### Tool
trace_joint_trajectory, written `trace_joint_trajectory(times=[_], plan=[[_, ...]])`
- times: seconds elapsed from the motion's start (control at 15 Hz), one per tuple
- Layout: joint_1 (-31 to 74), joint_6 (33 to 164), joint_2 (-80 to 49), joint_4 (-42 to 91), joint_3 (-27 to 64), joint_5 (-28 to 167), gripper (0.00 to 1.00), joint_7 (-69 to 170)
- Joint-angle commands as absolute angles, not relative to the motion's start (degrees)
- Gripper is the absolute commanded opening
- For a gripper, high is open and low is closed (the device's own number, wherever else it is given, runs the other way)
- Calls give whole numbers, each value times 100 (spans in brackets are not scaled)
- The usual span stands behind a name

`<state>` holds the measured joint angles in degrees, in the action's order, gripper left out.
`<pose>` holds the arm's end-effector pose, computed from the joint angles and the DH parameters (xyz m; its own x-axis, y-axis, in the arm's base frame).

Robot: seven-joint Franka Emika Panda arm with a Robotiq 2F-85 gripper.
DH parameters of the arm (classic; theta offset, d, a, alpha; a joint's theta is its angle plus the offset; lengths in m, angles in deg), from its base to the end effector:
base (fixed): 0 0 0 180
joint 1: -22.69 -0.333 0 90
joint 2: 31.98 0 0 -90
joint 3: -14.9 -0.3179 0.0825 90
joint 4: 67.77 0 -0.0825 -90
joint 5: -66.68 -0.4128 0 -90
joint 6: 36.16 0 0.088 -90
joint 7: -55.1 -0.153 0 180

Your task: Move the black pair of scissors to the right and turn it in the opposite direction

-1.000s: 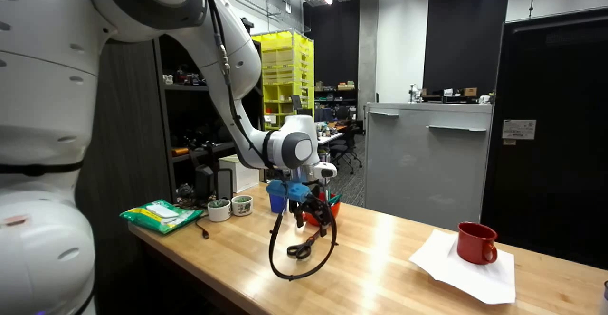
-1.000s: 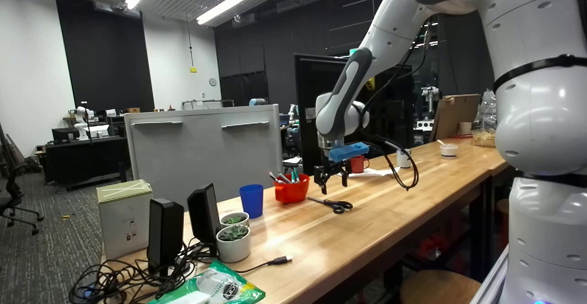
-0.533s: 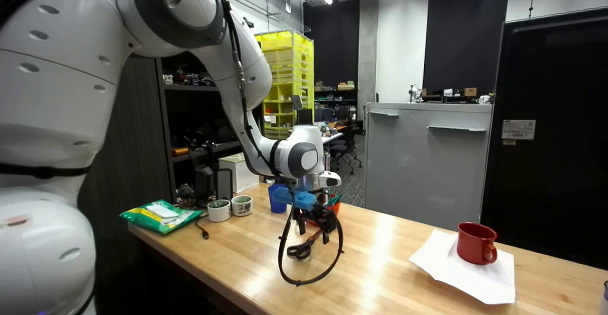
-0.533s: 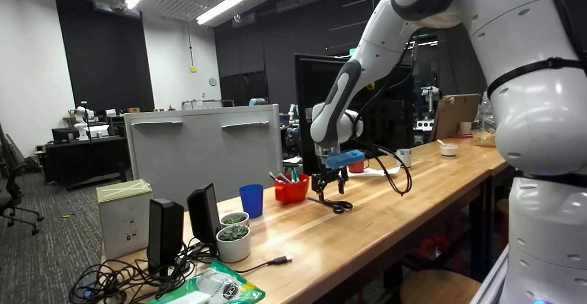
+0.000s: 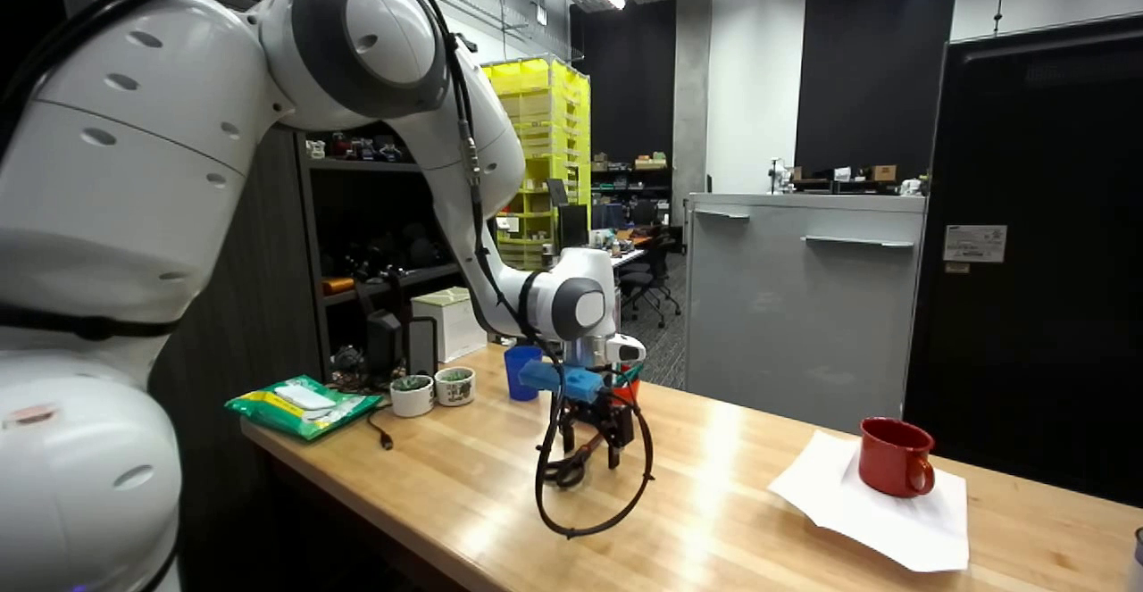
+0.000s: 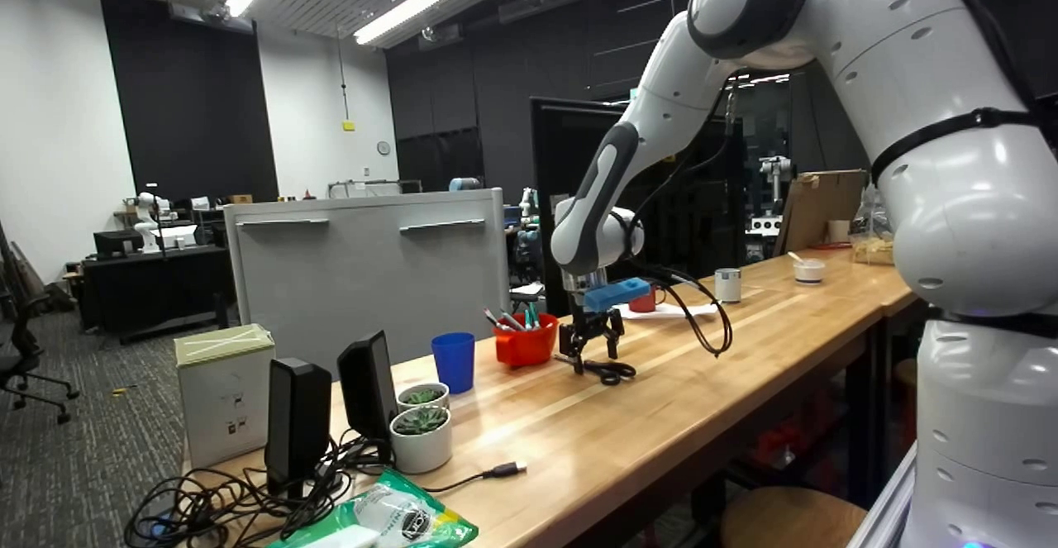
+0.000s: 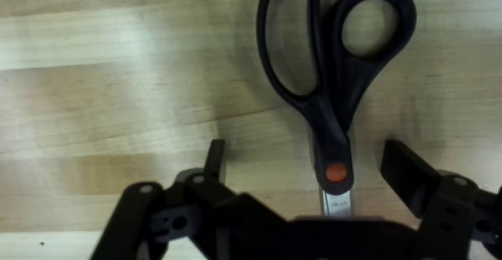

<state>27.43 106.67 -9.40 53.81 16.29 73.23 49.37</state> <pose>0.5877 -0.0663 0.1537 0.9933 -0.1138 -0.0193 -0.1120 -0.9906 0.0784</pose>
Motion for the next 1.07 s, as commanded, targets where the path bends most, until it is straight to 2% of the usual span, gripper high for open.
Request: trace_joint_trajectory(times=[0.0,0.2,0.6,0.73,1.0], plan=[[2690,10438,-850,5264,1672,7087,69,5156],[2703,10321,-874,5215,1651,6893,49,5283],[2721,10199,-943,5164,1618,6623,2,5462],[2739,10188,-1022,5206,1643,6618,6,5479],[2847,10142,-1364,5388,1780,6617,6,5516]])
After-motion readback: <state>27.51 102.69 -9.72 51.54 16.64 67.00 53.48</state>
